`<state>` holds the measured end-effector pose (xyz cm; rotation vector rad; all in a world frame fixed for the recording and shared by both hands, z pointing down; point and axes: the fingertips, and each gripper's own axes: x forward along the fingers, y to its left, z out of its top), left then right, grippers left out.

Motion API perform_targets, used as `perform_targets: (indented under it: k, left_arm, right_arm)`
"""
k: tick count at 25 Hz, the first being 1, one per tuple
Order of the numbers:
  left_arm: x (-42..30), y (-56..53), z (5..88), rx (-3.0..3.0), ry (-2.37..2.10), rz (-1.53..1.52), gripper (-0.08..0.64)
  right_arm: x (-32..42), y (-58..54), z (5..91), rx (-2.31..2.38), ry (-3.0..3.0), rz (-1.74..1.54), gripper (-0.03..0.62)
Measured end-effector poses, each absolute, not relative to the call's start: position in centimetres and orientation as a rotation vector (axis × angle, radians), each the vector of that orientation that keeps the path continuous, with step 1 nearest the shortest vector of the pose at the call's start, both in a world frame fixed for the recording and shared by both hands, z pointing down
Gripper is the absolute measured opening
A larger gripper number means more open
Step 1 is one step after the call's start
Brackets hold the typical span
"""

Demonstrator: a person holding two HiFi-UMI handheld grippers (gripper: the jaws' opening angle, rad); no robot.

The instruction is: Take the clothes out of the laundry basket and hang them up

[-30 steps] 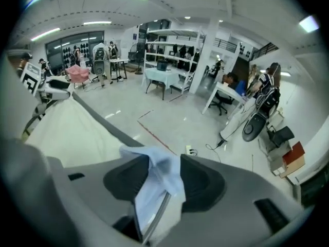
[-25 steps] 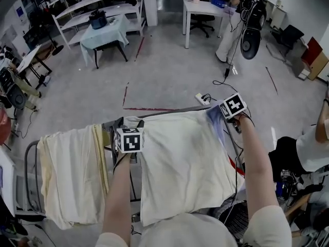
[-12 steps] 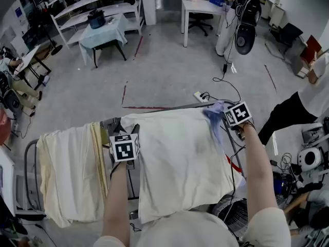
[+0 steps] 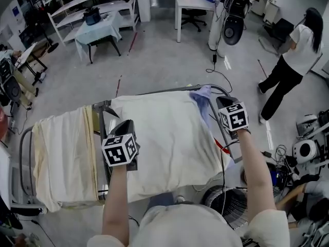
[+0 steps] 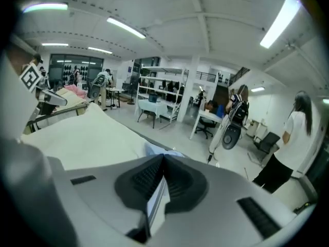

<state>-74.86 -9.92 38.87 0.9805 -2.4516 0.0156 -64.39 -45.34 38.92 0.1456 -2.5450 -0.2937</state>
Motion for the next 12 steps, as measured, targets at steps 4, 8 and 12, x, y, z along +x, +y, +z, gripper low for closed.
perform_targets:
  k: [4, 8, 12]
  left_arm:
    - [-69.8, -9.9, 37.2, 1.033, -2.478, -0.032, 0.012]
    - [-65.0, -8.4, 35.6, 1.053, -2.497, -0.05, 0.011]
    - [-61.3, -6.5, 33.9, 1.059, -2.533, -0.067, 0.012]
  right_arm:
    - [-60.0, -42.4, 35.9, 0.13, -2.658, -0.319, 0.002]
    - [-55.4, -39.2, 33.0, 0.144, -2.747, -0.27, 0.002]
    - [-51.5, -36.2, 30.7, 0.136, -2.838, -0.179, 0.002]
